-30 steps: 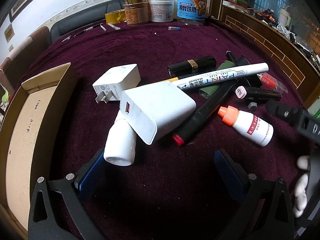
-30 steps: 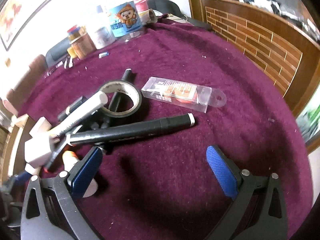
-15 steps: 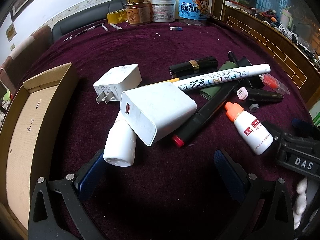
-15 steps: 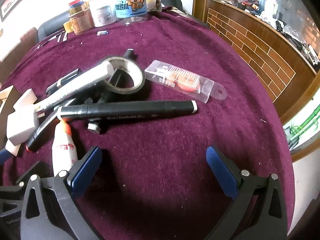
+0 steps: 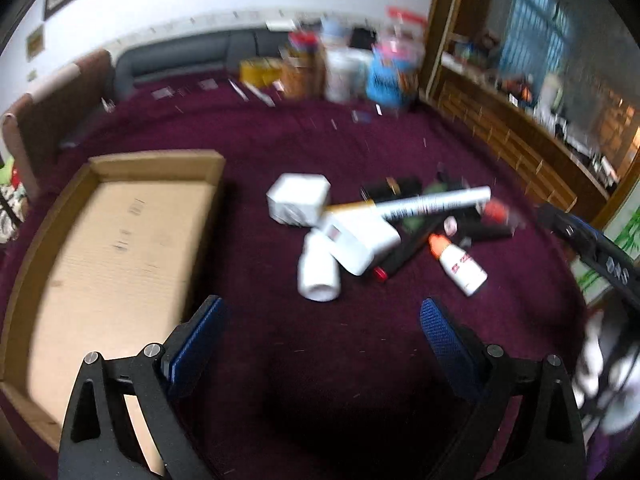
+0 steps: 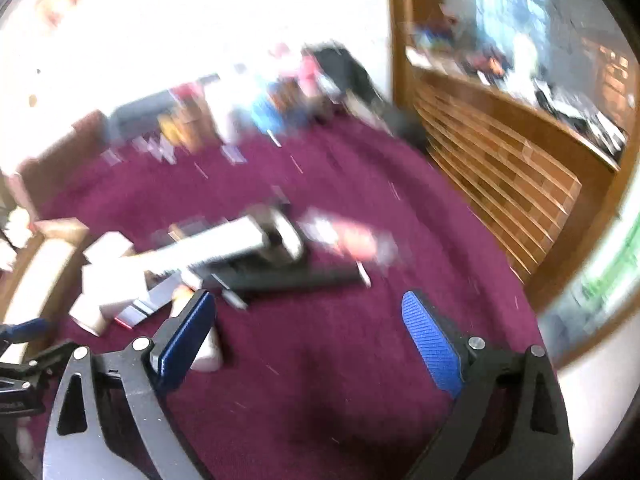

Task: Organize rigid objects
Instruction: 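Move the left tool toward the black marker while the right tool approaches the white paint marker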

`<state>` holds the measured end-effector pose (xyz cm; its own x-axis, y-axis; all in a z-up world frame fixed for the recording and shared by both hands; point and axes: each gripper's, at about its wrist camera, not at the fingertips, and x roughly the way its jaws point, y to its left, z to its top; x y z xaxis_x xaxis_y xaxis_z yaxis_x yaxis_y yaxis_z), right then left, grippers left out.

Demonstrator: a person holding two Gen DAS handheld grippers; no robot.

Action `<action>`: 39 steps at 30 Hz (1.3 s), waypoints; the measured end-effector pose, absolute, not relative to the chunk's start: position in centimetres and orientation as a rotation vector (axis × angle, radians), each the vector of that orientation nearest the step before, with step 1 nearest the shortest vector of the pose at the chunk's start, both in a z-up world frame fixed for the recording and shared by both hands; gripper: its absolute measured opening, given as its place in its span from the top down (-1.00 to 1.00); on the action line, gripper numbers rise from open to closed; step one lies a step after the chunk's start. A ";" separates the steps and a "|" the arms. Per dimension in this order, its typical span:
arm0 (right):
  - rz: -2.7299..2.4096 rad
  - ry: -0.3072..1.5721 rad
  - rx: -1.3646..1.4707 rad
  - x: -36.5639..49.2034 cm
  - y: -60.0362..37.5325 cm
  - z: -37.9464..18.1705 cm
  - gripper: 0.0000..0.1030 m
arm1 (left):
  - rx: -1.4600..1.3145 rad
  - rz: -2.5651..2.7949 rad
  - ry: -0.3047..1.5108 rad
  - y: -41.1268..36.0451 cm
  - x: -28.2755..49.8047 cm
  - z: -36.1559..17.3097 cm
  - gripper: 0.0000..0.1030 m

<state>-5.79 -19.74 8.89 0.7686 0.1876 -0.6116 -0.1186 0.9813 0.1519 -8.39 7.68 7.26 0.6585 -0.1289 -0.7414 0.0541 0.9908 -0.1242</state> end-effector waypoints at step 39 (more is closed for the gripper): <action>0.351 0.728 0.456 0.0 -21.2 4.4 -0.80 | 0.079 -0.204 0.838 5.7 -8.2 6.4 -0.26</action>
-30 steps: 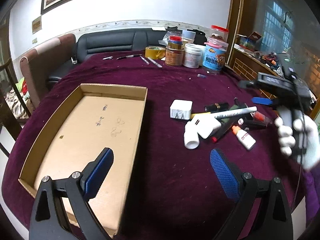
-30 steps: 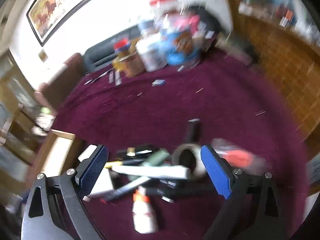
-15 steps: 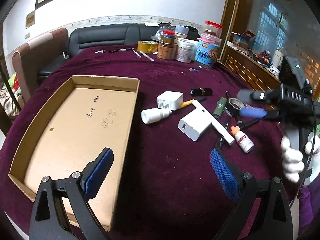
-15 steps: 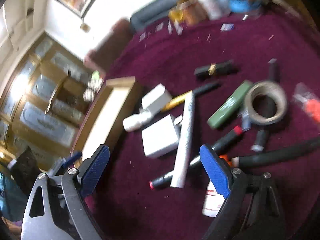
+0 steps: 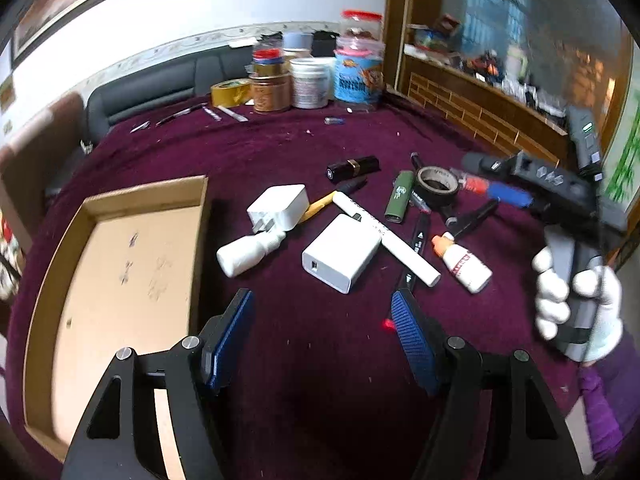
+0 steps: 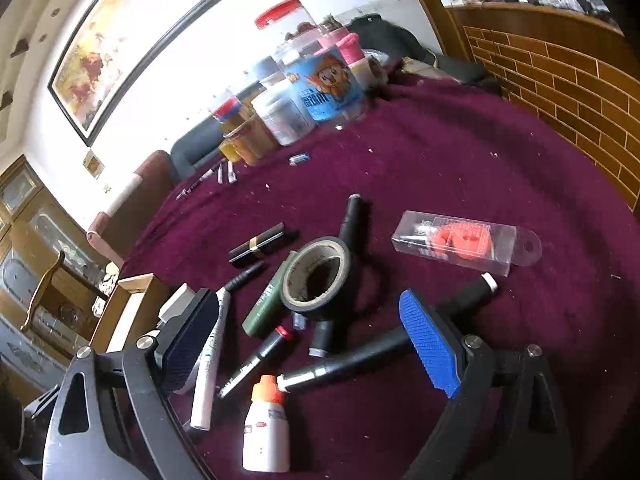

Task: Organize rigid objects
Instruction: 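Move the left tool toward the black marker while the right tool approaches the white paint marker, then grasp the black art marker with the left tool while the right tool grasps the white paint marker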

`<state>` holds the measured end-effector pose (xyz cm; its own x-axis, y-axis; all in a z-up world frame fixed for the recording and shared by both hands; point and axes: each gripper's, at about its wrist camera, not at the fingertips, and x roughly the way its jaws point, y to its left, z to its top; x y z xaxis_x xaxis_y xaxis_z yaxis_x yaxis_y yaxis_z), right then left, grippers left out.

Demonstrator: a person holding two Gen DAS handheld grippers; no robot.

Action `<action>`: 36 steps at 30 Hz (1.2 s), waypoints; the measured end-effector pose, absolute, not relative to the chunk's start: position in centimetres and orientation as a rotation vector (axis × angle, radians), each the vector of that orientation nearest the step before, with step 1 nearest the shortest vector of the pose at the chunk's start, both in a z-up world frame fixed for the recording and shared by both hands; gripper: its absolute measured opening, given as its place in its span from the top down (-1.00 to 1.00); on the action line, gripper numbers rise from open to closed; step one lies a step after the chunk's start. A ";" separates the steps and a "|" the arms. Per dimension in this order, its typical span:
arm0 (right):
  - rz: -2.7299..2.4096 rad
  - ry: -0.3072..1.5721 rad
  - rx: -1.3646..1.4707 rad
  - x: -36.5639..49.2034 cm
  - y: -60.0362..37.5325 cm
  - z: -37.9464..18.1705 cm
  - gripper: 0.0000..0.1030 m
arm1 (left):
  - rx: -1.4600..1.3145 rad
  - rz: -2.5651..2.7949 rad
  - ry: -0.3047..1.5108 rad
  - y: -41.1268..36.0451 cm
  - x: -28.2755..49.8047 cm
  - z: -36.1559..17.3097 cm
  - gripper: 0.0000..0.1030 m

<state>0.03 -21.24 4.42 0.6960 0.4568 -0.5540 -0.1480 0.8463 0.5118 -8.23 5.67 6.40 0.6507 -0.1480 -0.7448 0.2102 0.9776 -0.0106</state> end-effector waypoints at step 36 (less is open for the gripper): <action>0.286 0.815 0.447 1.2 -22.8 2.9 -0.81 | 0.002 -0.357 1.044 3.4 -9.9 3.0 0.47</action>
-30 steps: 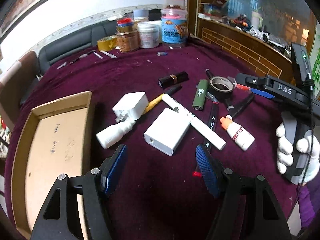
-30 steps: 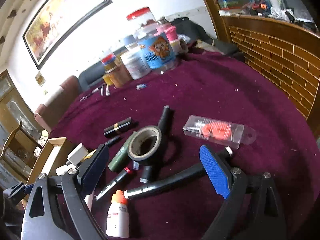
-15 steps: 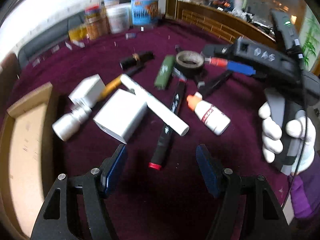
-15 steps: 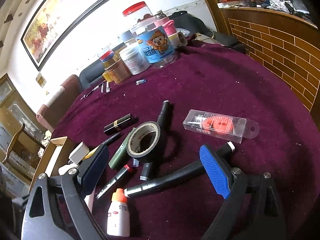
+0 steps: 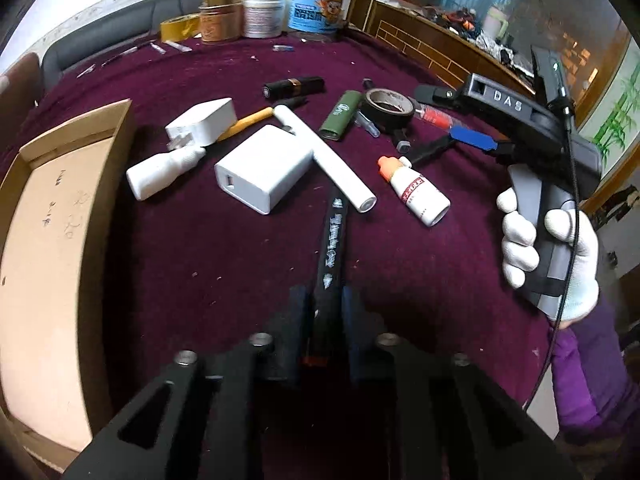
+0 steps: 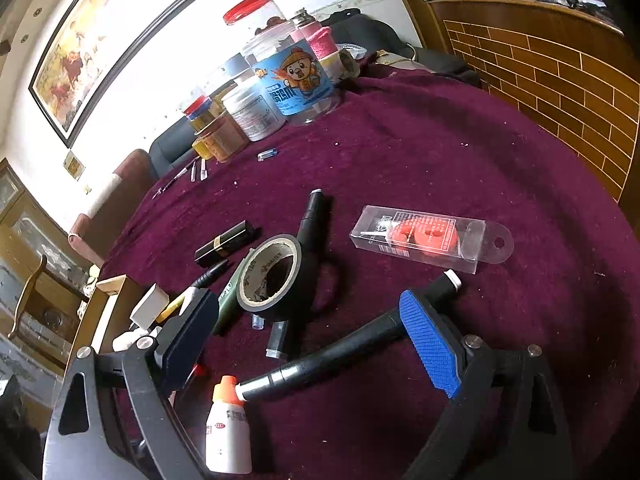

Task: Organize rigid objects
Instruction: 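Grasp the black art marker with the left tool while the right tool grasps the white paint marker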

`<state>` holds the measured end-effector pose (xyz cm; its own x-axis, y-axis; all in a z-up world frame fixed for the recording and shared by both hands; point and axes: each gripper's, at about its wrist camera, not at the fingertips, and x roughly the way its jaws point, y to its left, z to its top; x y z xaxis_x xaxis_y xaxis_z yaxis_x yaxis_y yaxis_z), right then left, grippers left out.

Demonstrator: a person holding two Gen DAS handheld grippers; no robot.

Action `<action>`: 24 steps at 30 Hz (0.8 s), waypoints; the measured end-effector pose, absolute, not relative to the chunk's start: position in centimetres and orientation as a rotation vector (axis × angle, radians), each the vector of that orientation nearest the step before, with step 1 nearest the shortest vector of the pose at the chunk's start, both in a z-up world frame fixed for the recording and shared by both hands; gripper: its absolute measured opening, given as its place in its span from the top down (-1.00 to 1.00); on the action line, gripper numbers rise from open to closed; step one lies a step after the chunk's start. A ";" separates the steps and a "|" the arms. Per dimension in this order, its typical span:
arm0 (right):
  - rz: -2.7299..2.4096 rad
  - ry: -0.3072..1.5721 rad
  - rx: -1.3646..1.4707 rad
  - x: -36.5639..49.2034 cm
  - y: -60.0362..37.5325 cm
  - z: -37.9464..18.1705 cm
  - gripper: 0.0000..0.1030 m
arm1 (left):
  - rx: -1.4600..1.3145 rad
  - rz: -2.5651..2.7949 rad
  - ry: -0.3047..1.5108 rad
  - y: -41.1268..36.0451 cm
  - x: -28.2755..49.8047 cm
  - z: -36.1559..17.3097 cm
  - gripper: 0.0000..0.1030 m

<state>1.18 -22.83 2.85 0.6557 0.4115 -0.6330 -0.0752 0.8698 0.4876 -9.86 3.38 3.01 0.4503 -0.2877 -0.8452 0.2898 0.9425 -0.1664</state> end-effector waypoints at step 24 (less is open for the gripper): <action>0.165 0.893 0.439 1.9 -23.5 1.8 -0.82 | -0.035 -0.416 0.898 4.2 -11.1 4.4 0.78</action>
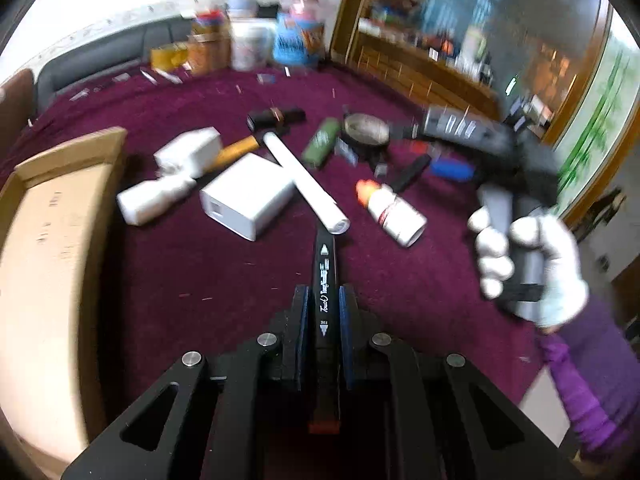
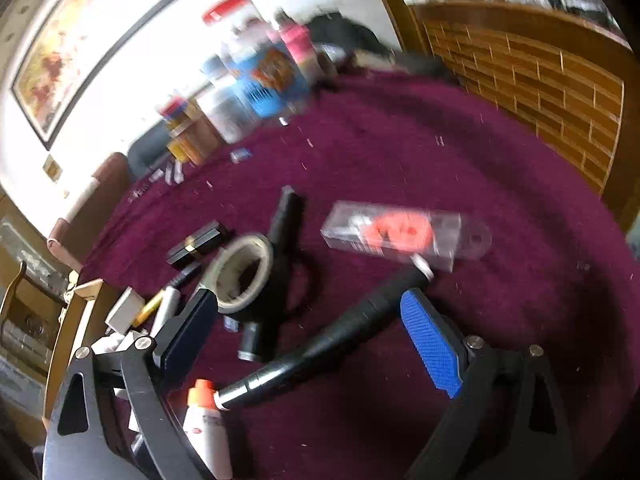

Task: Organize rigid objects
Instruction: 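Grasp the black art marker with the left tool while the right tool grasps the white paint marker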

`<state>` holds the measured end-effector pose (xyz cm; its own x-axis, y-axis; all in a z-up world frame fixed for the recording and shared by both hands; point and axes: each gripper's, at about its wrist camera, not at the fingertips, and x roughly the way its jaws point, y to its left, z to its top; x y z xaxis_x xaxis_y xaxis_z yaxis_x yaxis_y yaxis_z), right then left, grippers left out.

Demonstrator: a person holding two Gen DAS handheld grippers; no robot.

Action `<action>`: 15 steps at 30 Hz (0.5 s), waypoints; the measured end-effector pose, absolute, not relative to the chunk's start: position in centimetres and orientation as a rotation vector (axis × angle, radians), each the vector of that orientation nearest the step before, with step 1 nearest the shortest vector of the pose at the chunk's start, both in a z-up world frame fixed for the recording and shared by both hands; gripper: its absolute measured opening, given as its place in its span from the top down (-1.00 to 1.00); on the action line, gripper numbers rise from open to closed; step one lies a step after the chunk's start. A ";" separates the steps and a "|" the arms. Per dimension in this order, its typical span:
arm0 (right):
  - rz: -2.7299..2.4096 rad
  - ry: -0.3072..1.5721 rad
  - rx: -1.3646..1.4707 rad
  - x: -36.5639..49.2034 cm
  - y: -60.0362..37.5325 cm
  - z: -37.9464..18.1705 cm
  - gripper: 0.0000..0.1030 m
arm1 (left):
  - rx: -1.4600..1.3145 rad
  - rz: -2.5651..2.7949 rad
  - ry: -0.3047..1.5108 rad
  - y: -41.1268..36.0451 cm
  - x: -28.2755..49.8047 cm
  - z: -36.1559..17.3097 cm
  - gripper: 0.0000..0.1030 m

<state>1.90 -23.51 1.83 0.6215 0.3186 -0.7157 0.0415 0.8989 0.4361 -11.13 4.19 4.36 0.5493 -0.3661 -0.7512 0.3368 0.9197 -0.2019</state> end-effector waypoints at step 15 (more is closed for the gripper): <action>0.426 1.021 0.105 0.0 -11.2 5.4 0.44 | -0.257 -0.381 0.785 13.3 -14.9 6.8 0.78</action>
<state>-0.01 -11.17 5.42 0.4482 0.3920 -0.8034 -0.2958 0.9131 0.2805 -14.89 13.35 6.79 0.6445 -0.4250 -0.6356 0.2369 0.9014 -0.3625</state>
